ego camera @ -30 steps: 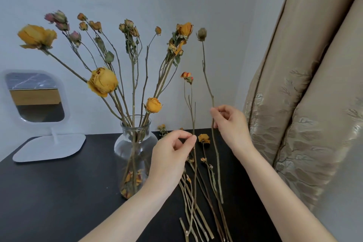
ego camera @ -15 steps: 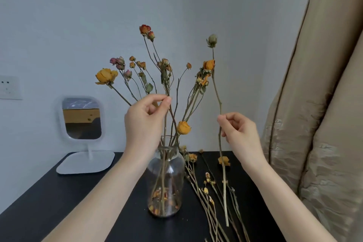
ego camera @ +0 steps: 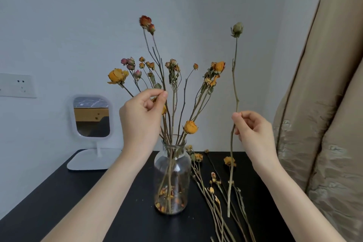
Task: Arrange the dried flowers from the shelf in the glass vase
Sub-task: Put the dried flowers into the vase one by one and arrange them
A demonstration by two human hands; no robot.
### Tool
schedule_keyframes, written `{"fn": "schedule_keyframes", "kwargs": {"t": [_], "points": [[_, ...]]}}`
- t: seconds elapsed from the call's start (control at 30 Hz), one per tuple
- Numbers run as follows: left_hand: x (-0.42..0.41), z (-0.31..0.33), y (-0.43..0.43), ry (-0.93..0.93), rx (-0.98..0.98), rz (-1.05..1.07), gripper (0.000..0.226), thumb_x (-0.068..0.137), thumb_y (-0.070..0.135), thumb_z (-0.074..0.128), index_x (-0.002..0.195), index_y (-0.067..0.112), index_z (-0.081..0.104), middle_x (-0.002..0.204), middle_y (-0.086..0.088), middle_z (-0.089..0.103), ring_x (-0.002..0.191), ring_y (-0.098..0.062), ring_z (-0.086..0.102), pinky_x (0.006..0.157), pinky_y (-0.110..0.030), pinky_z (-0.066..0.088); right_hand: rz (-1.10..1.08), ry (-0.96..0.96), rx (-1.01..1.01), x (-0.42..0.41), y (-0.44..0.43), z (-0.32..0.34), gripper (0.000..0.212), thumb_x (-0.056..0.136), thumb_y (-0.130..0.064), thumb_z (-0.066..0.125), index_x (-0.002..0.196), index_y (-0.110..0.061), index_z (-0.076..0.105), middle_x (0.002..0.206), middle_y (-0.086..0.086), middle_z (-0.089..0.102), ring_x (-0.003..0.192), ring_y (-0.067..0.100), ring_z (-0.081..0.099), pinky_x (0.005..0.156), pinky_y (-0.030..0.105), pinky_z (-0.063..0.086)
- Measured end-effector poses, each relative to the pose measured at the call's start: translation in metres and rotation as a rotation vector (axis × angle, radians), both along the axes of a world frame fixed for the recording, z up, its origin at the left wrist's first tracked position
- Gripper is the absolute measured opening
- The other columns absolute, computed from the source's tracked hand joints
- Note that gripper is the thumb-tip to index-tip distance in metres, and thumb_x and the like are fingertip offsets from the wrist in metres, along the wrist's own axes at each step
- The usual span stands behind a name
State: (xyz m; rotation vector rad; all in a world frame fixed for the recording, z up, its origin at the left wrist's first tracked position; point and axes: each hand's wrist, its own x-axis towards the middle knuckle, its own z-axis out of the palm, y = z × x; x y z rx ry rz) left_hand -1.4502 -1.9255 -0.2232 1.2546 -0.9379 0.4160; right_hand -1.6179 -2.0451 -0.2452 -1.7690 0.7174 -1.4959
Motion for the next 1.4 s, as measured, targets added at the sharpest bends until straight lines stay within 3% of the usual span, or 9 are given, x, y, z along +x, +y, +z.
{"fn": "schedule_keyframes", "kwargs": {"t": [0.23, 0.43, 0.53, 0.67, 0.9, 1.07, 1.17, 1.27, 1.4], "points": [[0.006, -0.032, -0.012, -0.101, 0.16, 0.032, 0.017, 0.087, 0.028, 0.06, 0.098, 0.021, 0.071, 0.046, 0.002, 0.054, 0.042, -0.014, 0.052, 0.048, -0.032, 0.05, 0.031, -0.005, -0.009, 0.006, 0.006, 0.004, 0.018, 0.092, -0.025, 0.055, 0.077, -0.016, 0.06, 0.055, -0.006, 0.052, 0.043, 0.0, 0.044, 0.055, 0.022, 0.035], [0.013, -0.052, -0.02, -0.222, 0.35, 0.145, 0.017, 0.088, 0.028, 0.06, 0.098, 0.019, 0.071, 0.042, 0.012, 0.048, 0.044, -0.006, 0.052, 0.056, -0.024, 0.05, 0.046, -0.031, -0.029, 0.007, 0.009, 0.009, 0.017, 0.092, -0.023, 0.055, 0.077, -0.015, 0.06, 0.054, -0.005, 0.051, 0.043, 0.0, 0.043, 0.055, 0.021, 0.034], [0.016, -0.061, -0.024, -0.21, 0.45, 0.195, 0.019, 0.089, 0.029, 0.059, 0.098, 0.018, 0.071, 0.065, 0.006, 0.066, 0.057, -0.008, 0.056, 0.055, -0.023, 0.046, 0.038, -0.037, -0.057, 0.008, 0.01, 0.012, 0.017, 0.092, -0.024, 0.055, 0.078, -0.015, 0.06, 0.055, -0.004, 0.051, 0.045, 0.0, 0.043, 0.056, 0.021, 0.035], [0.018, -0.072, -0.027, -0.198, 0.59, 0.215, 0.019, 0.09, 0.028, 0.057, 0.094, 0.017, 0.072, 0.08, 0.003, 0.069, 0.07, -0.015, 0.062, 0.058, -0.025, 0.047, 0.041, -0.055, -0.075, 0.012, 0.012, 0.018, 0.016, 0.092, -0.024, 0.055, 0.078, -0.018, 0.06, 0.056, -0.004, 0.052, 0.046, 0.0, 0.044, 0.056, 0.022, 0.036], [0.025, -0.087, -0.019, -0.191, 0.547, 0.188, 0.021, 0.09, 0.038, 0.055, 0.104, 0.024, 0.061, 0.053, 0.008, 0.055, 0.053, -0.008, 0.056, 0.05, -0.025, 0.047, 0.085, -0.097, -0.1, 0.03, 0.017, 0.043, 0.017, 0.094, -0.022, 0.052, 0.078, -0.02, 0.058, 0.059, -0.004, 0.054, 0.045, -0.001, 0.045, 0.055, 0.021, 0.036], [0.029, -0.112, -0.012, -0.109, 0.514, 0.12, 0.025, 0.084, 0.036, 0.063, 0.101, 0.021, 0.053, 0.051, 0.007, 0.053, 0.05, -0.006, 0.055, 0.054, -0.025, 0.049, 0.078, -0.14, -0.157, 0.044, 0.021, 0.062, 0.018, 0.095, -0.021, 0.05, 0.078, -0.023, 0.056, 0.061, -0.002, 0.055, 0.05, 0.004, 0.045, 0.059, 0.028, 0.038], [0.035, -0.123, -0.015, 0.014, 0.577, 0.001, 0.049, 0.075, 0.042, 0.072, 0.111, 0.021, 0.045, 0.081, 0.011, 0.057, 0.075, -0.005, 0.057, 0.065, -0.019, 0.047, 0.057, -0.154, -0.202, 0.052, 0.022, 0.069, 0.02, 0.095, -0.021, 0.049, 0.075, -0.024, 0.053, 0.06, -0.001, 0.055, 0.051, 0.008, 0.045, 0.057, 0.029, 0.039], [0.04, -0.12, -0.025, 0.148, 0.677, -0.196, 0.072, 0.068, 0.041, 0.079, 0.125, 0.027, 0.039, 0.113, 0.017, 0.046, 0.109, -0.004, 0.046, 0.086, -0.018, 0.036, 0.017, -0.136, -0.238, 0.06, 0.021, 0.072, 0.017, 0.095, -0.022, 0.049, 0.079, -0.022, 0.053, 0.058, -0.006, 0.055, 0.048, 0.001, 0.046, 0.057, 0.026, 0.039], [0.04, -0.108, -0.04, 0.215, 0.664, -0.436, 0.042, 0.07, 0.034, 0.078, 0.097, 0.042, 0.047, 0.103, 0.029, 0.053, 0.104, 0.003, 0.047, 0.082, -0.013, 0.034, 0.0, -0.122, -0.258, 0.067, 0.019, 0.066, 0.017, 0.096, -0.023, 0.048, 0.08, -0.025, 0.052, 0.059, -0.008, 0.056, 0.048, -0.003, 0.049, 0.059, 0.023, 0.041]]}}
